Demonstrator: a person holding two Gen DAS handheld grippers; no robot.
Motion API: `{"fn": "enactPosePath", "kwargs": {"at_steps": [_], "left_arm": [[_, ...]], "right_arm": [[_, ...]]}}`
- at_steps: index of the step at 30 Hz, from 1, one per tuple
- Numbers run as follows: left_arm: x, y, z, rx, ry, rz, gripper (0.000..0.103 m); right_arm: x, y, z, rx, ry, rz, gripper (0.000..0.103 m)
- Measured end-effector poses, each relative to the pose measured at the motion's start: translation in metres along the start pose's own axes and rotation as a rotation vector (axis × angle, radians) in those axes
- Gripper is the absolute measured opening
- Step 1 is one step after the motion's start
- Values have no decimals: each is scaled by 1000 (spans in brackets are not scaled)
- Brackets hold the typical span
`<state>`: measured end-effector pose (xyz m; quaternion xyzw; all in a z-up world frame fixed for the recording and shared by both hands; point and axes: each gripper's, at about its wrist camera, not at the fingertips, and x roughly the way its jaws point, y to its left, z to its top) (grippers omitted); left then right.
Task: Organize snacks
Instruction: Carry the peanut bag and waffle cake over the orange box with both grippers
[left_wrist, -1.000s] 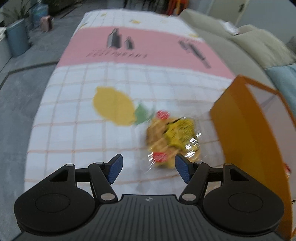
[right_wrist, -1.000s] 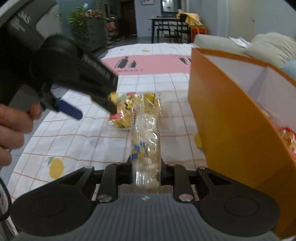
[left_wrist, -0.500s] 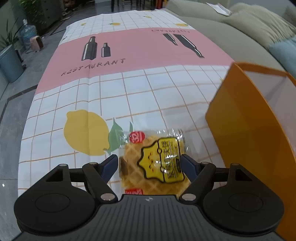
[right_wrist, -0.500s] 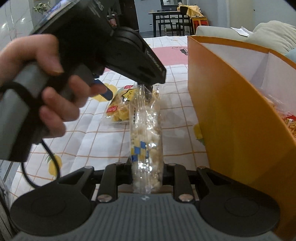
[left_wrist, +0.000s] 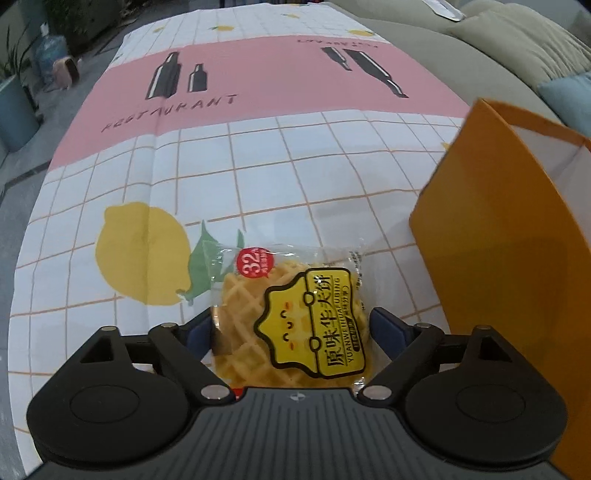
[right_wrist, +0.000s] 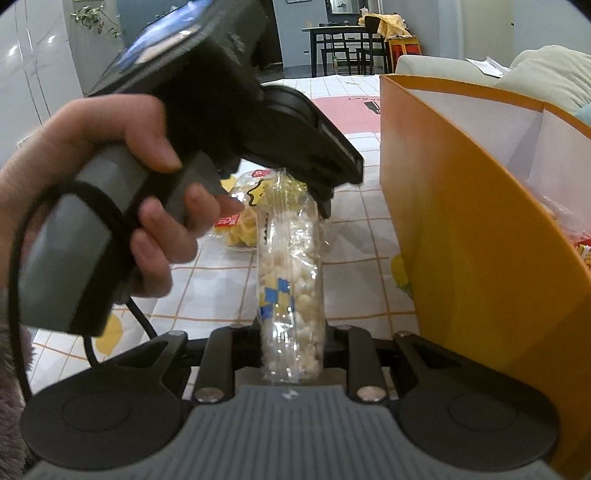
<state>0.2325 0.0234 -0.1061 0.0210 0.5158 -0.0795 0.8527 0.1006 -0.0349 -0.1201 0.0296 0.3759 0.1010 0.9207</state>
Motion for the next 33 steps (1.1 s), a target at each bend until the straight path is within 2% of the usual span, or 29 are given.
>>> {"fn": "enactPosePath", "kwargs": {"at_steps": [3, 6, 11, 15, 21, 26, 33], "left_arm": [[-2, 0, 0, -7, -13, 6, 92], [-8, 6, -1, -25, -30, -19, 85], [-18, 15, 2, -70, -45, -23, 83], [-35, 26, 3, -130, -61, -67, 82], [-59, 30, -5, -134, -76, -32, 82], [-81, 40, -22, -138, -76, -21, 82], [-93, 53, -49, -147, -53, 31, 81]], "right_arm": [[-1, 1, -2, -5, -3, -1, 21], [-2, 2, -4, -11, -6, -4, 21], [-6, 7, -6, -16, -9, -15, 21], [-8, 9, -6, -22, -4, -22, 21], [-12, 15, -7, -30, 8, -45, 21], [-19, 14, -7, 36, 50, -38, 21], [-24, 21, -7, 9, 81, -46, 23]]}}
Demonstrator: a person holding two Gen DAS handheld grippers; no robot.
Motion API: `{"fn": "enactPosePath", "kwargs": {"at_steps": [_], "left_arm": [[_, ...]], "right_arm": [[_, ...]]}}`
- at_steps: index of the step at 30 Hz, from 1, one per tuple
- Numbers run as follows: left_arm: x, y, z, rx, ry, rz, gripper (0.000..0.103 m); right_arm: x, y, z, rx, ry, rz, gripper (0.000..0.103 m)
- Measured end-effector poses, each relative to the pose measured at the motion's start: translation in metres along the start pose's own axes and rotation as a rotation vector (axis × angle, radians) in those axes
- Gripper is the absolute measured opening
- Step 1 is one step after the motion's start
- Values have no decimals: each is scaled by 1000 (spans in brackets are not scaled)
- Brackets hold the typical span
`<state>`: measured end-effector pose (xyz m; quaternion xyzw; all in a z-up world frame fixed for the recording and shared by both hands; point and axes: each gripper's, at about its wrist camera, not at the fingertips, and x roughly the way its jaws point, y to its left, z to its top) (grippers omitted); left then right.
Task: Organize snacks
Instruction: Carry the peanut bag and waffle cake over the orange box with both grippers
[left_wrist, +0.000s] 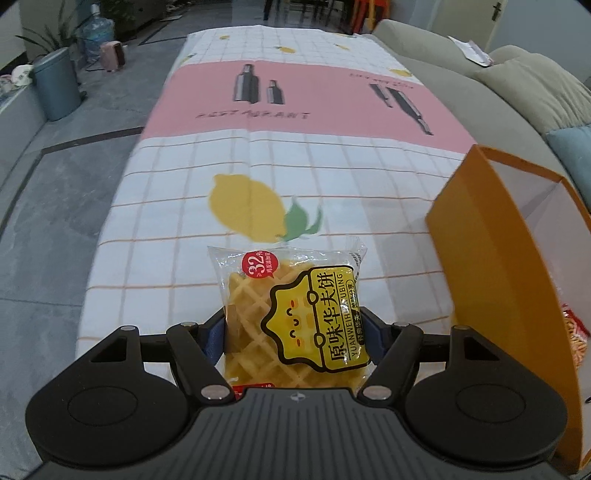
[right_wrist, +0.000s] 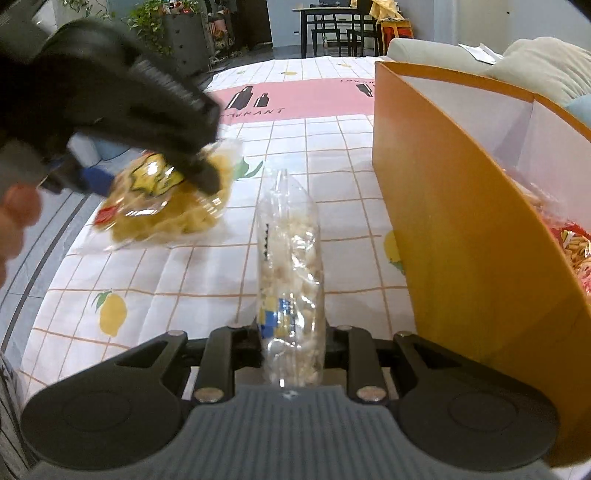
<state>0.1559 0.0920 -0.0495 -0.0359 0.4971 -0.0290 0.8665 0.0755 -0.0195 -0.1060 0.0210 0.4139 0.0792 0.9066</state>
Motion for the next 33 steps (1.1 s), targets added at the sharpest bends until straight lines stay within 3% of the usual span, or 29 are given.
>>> {"fn": "enactPosePath", "kwargs": {"at_steps": [4, 9, 11, 18, 27, 33], "left_arm": [[-8, 4, -7, 1, -11, 8, 81], [-12, 8, -18, -8, 15, 8, 81], [-14, 8, -21, -12, 22, 2, 81], [-17, 9, -25, -36, 45, -12, 81], [-32, 15, -22, -61, 3, -11, 81], [-56, 18, -15, -68, -81, -44, 81]], "right_arm": [[1, -2, 1, -35, -6, -7, 32], [-5, -1, -1, -68, -50, -11, 31], [-13, 1, -3, -80, -80, -18, 21], [-32, 10, -4, -136, -137, 1, 21], [-58, 15, 3, -146, -206, 46, 21], [-80, 8, 15, -109, -280, 88, 21]]}}
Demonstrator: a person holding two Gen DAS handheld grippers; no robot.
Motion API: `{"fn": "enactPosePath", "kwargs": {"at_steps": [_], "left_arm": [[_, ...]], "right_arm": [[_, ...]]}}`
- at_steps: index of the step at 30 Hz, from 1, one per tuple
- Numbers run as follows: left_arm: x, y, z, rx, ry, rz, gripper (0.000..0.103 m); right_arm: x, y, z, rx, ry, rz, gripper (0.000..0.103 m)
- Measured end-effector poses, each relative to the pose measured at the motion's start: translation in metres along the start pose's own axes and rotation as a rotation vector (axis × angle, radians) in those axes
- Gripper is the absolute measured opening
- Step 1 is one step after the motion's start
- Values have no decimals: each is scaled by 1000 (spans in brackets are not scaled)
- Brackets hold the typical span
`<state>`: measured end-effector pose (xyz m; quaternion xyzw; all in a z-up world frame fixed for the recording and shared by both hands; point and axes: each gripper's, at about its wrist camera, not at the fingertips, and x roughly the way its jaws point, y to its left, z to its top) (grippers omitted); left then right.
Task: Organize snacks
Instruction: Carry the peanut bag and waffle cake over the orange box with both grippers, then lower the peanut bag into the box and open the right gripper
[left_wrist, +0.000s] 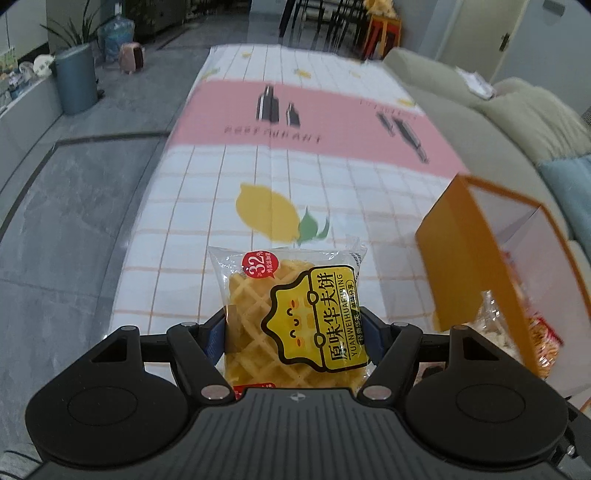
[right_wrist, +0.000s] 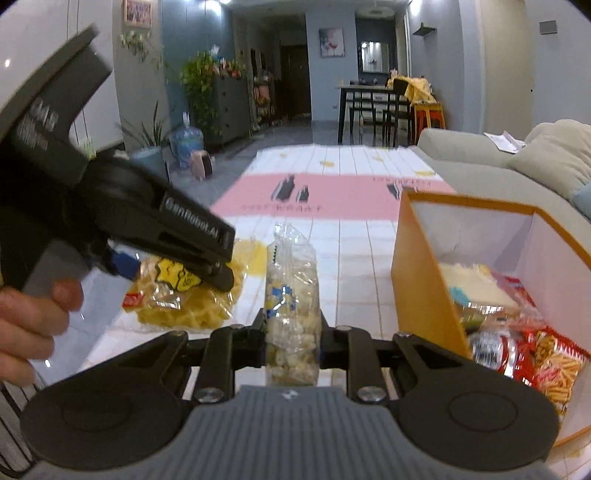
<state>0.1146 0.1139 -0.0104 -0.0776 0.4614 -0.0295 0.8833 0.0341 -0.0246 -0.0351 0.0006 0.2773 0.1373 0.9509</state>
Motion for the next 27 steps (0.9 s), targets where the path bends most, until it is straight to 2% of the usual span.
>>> {"fn": "enactPosePath", "kwargs": {"at_steps": [7, 12, 18, 23, 27], "left_arm": [[-30, 3, 8, -92, -128, -94, 81], [-49, -11, 11, -103, -199, -109, 81], [-59, -38, 14, -70, -219, -154, 81], [-62, -68, 12, -28, -216, -201, 81], [-59, -97, 10, 26, -197, -242, 81]], "right_arm": [[-29, -23, 27, 97, -94, 49, 21], [-45, -49, 44, 174, -146, 54, 21], [-58, -97, 63, 314, -152, 85, 21], [-64, -140, 67, 417, -118, 112, 21], [-59, -185, 58, 616, -66, 97, 21]]}}
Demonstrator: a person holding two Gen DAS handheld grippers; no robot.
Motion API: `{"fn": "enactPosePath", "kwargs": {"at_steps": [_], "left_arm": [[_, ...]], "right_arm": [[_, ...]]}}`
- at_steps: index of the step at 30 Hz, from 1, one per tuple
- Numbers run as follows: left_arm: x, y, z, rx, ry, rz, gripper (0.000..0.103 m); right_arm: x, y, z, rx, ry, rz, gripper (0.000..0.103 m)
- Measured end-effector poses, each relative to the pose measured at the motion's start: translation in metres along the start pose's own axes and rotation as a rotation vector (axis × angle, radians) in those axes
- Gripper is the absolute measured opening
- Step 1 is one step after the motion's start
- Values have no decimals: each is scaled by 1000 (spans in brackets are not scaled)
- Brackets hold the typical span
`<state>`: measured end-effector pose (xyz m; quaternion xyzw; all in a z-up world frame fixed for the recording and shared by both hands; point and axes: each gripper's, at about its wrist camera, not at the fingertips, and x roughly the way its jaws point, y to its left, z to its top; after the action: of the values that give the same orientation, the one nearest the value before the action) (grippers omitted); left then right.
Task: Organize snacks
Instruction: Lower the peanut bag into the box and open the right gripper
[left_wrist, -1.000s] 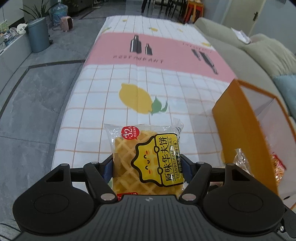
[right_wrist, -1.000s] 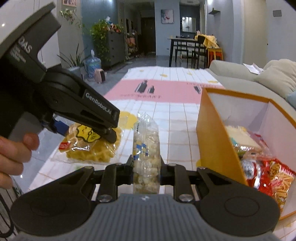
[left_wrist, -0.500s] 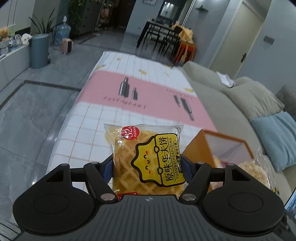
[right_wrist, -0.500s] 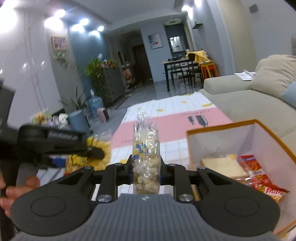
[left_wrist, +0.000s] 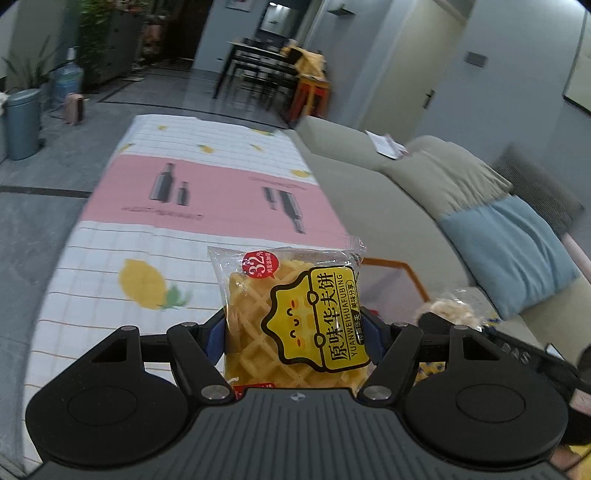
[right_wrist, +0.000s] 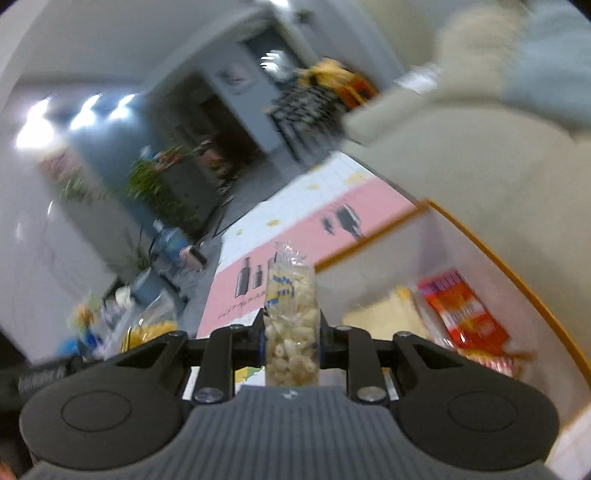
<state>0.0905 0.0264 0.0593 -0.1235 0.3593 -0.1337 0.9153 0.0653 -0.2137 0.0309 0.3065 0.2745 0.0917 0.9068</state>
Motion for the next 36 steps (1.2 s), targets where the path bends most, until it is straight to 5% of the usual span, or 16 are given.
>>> {"fn": "enactPosePath", "kwargs": {"at_steps": [11, 28, 36], "left_arm": [[45, -49, -8, 32, 47, -64, 81], [103, -39, -14, -25, 103, -184, 81], [106, -22, -11, -1, 114, -250, 81]], "right_arm": [[18, -76, 21, 295, 62, 51, 21], [62, -108, 32, 363, 23, -16, 21], [81, -99, 31, 341, -2, -120, 21]]}}
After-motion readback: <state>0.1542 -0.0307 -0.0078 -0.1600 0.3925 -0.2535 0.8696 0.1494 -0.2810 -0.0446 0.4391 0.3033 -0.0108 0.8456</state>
